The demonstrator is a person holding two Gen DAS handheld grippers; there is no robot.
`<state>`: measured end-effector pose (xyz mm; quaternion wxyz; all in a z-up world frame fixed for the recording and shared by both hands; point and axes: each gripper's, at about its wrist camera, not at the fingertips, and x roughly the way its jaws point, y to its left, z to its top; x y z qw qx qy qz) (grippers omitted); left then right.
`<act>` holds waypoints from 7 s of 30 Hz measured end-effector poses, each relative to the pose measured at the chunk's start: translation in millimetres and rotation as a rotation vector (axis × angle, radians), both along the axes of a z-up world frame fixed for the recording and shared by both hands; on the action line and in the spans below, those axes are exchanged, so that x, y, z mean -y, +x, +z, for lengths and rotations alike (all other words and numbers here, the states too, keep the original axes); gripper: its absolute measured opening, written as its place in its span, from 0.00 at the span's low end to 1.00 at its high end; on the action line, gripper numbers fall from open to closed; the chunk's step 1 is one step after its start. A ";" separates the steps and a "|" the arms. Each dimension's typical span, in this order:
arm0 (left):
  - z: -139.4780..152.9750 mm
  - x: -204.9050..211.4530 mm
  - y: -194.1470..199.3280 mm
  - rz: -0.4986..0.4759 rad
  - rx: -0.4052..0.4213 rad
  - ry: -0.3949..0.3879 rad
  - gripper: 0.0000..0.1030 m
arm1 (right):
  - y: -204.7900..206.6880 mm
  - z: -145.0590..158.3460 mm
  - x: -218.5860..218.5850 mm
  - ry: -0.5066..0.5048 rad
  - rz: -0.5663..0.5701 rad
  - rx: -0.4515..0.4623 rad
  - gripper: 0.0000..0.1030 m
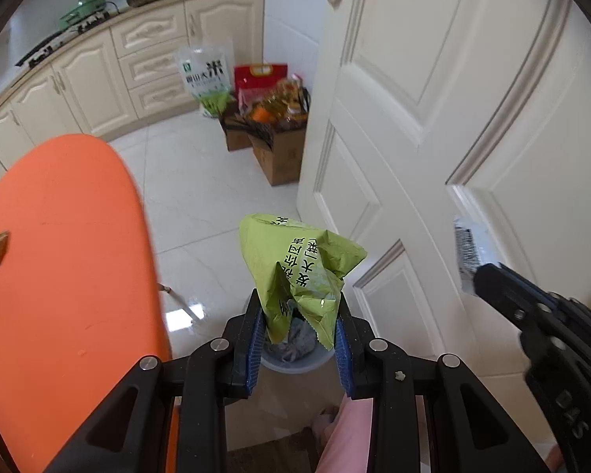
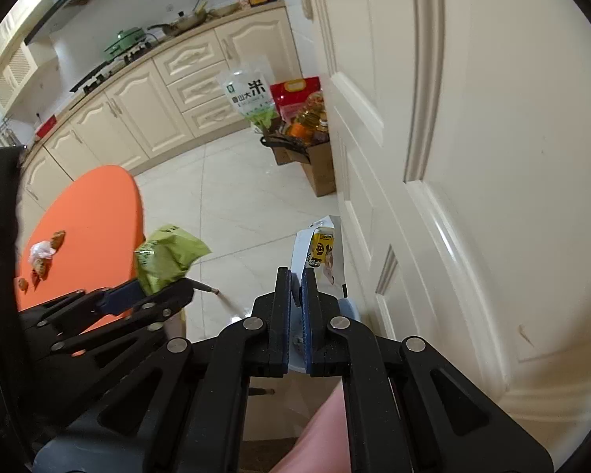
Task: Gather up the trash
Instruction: 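Carry the green bag and white packet over the blue bin with both tools, then open both grippers to drop the bag and packet into the blue bin, then move both tools back over the table toward the brown lumps, then grasp a brown lump with the right gripper, then grasp a small brown lump with the left gripper while the right holds its lump, then carry both brown lumps over the blue bin with both tools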
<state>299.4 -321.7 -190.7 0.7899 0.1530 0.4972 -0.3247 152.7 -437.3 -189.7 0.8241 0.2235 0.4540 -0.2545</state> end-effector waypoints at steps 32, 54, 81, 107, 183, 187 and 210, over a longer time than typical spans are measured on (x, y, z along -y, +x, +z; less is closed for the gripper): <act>-6.0 0.9 42.2 0.174 -0.036 0.058 0.53 | 44.4 -62.2 6.3 0.163 0.050 -0.106 0.14; 29.0 -59.1 30.6 0.233 0.004 0.014 0.53 | 42.1 -4.5 -37.9 0.035 0.092 -0.067 0.54; 114.6 -282.8 -183.6 0.634 0.379 -0.106 0.73 | 47.1 111.1 -253.5 -0.142 0.409 0.194 0.99; 115.5 -363.2 -156.5 0.788 0.295 -0.106 0.81 | 130.9 81.9 -346.4 -0.164 0.632 0.094 1.00; 38.3 -294.8 55.0 0.660 0.229 -0.023 0.22 | 216.9 12.9 -312.0 0.024 0.720 -0.081 0.28; 48.1 -285.4 18.5 0.622 0.253 -0.047 0.22 | 188.8 28.9 -305.6 -0.013 0.684 -0.059 0.28; 66.4 -155.5 -103.4 0.261 0.216 -0.107 0.22 | 16.6 57.8 -130.6 -0.068 0.218 -0.008 0.28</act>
